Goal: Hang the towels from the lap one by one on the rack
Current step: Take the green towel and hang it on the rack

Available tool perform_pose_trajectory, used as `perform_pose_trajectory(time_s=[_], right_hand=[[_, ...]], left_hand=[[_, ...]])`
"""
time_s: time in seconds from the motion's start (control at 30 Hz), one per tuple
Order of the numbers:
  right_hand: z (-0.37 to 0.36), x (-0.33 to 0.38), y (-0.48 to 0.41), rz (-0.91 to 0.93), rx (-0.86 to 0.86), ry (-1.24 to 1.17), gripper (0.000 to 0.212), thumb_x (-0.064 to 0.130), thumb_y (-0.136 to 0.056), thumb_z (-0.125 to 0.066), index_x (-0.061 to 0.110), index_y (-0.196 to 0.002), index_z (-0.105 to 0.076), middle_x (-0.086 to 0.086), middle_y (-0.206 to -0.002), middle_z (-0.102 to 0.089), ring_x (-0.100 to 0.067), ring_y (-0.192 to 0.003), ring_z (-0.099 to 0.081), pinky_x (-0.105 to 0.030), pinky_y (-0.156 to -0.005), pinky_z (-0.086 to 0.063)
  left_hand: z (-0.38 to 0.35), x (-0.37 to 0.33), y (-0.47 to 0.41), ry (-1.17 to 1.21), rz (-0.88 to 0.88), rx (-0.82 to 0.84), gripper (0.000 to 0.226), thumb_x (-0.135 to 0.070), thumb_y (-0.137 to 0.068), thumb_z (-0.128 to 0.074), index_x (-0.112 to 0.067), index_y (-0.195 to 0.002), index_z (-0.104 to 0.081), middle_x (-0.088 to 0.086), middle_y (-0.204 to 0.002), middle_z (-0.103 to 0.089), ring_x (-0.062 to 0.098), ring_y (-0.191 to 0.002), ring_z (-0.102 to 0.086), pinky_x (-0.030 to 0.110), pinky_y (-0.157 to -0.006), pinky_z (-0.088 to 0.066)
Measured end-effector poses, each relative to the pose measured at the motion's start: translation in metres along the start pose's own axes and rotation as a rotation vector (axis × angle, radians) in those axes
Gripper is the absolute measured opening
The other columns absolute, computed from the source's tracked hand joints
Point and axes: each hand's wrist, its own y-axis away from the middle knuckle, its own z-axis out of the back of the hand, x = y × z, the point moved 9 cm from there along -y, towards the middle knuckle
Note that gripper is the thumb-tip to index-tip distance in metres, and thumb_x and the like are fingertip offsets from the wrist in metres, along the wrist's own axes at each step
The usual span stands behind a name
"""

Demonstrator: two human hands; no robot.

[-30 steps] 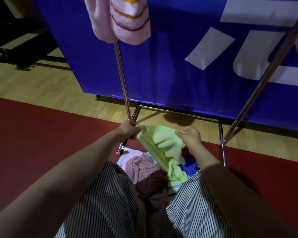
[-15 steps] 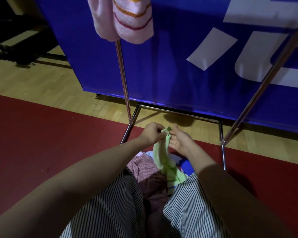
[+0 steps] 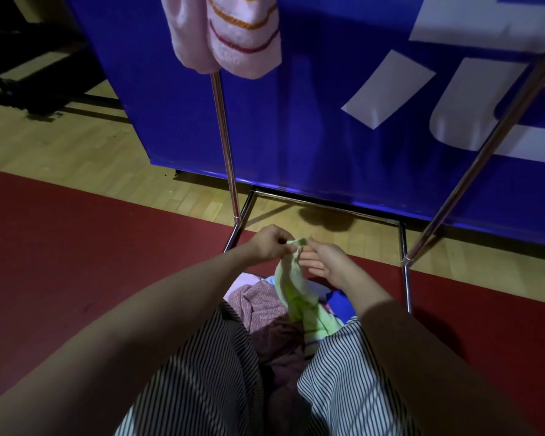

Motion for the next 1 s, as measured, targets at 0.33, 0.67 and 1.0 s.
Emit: perform_pose_trajectory(time_s=[0.33, 0.67, 1.0], right_hand=[[0.011, 0.013, 0.0, 0.256, -0.134, 0.944, 0.05, 0.037, -0.081, -0.067, 0.027, -0.128, -0.052, -0.004, -0.131, -0.05, -0.024, -0.128, -0.036, -0.033, -0.098, -0.03], [0.04, 0.031, 0.007, 0.359, -0.255, 0.323, 0.021, 0.011, -0.077, -0.073, 0.01, -0.096, -0.064, -0.007, -0.096, -0.06, -0.016, -0.08, -0.056, -0.021, -0.063, -0.043], [0.012, 0.03, 0.007, 0.424, -0.013, 0.601, 0.014, 0.009, -0.09, -0.056, 0.022, -0.093, -0.055, -0.002, -0.096, -0.058, -0.02, -0.088, -0.055, -0.026, -0.069, -0.042]], left_hand=[[-0.016, -0.003, 0.018, 0.294, 0.06, 0.3, 0.026, -0.01, -0.099, -0.04, -0.014, -0.074, -0.047, 0.003, -0.068, -0.046, 0.012, -0.06, -0.044, 0.026, -0.062, -0.041], [0.005, 0.003, 0.013, 0.428, 0.028, 0.223, 0.034, 0.014, -0.09, -0.042, -0.016, -0.104, -0.051, 0.011, -0.083, -0.053, 0.02, -0.074, -0.056, 0.023, -0.067, -0.055], [0.023, 0.016, 0.019, 0.097, -0.024, 0.181, 0.01, 0.0, -0.086, -0.06, -0.009, -0.081, -0.061, 0.007, -0.075, -0.061, 0.007, -0.063, -0.061, 0.02, -0.064, -0.052]])
